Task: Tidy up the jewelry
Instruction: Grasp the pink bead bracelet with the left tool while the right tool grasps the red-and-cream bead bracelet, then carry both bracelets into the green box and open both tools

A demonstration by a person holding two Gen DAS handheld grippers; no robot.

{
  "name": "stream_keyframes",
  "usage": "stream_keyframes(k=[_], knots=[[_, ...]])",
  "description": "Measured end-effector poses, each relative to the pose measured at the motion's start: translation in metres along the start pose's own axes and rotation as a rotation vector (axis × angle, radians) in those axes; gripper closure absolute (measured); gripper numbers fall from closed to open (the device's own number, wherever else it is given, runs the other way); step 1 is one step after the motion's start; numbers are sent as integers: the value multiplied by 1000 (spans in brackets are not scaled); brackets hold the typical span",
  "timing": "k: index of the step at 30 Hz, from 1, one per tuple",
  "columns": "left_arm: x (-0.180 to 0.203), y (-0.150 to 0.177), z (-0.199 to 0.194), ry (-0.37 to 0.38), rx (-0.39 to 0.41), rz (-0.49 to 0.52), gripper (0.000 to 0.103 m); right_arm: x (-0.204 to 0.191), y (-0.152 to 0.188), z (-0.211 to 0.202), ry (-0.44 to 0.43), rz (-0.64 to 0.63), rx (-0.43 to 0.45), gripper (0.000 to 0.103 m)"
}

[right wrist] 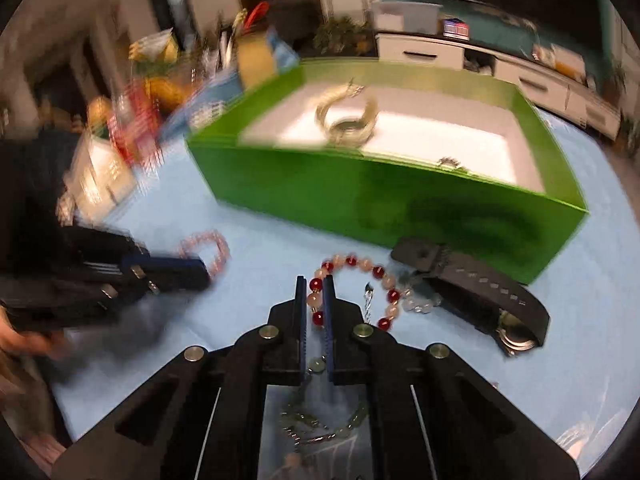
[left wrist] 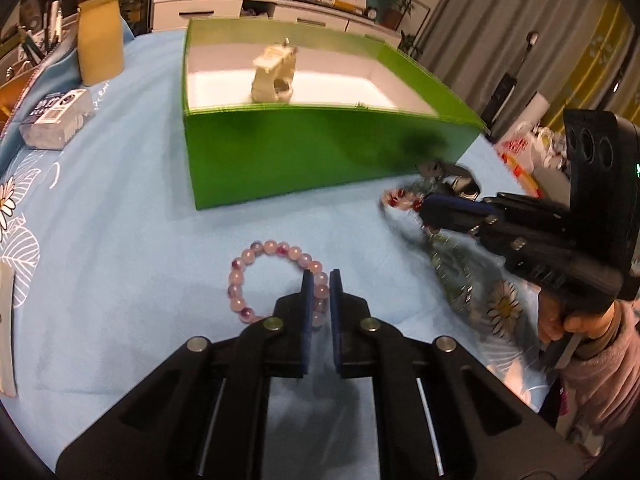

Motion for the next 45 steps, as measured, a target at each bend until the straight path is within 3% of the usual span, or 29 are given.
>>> stream_keyframes(k=[5, 11, 16, 31, 45], knots=[[-4, -7, -14, 84, 25, -73, 95, 34, -1, -32, -176, 253, 132, 96], [-9, -15, -35, 197, 51, -159, 95, 35, -2, -57, -253, 328, 206, 95], [-7, -24, -52, 231, 72, -177, 95, 31, -8, -72, -251, 328, 232, 95], [2, -61, -85, 235, 146, -153, 95, 38, -24, -86, -207, 331, 259, 95], [28, -110, -66, 230, 169, -110, 95, 69, -53, -83, -140, 347, 299, 95]])
Point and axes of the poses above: each gripper's, at about its wrist camera, not at the fingertips, and z roughly the way its jaws point, x to its right, y to its underside, the point moved 1 cm from there along z, roughly the way its jaws point, and after that the axes turned 13 degrees about -z, right-handed, at the moved point
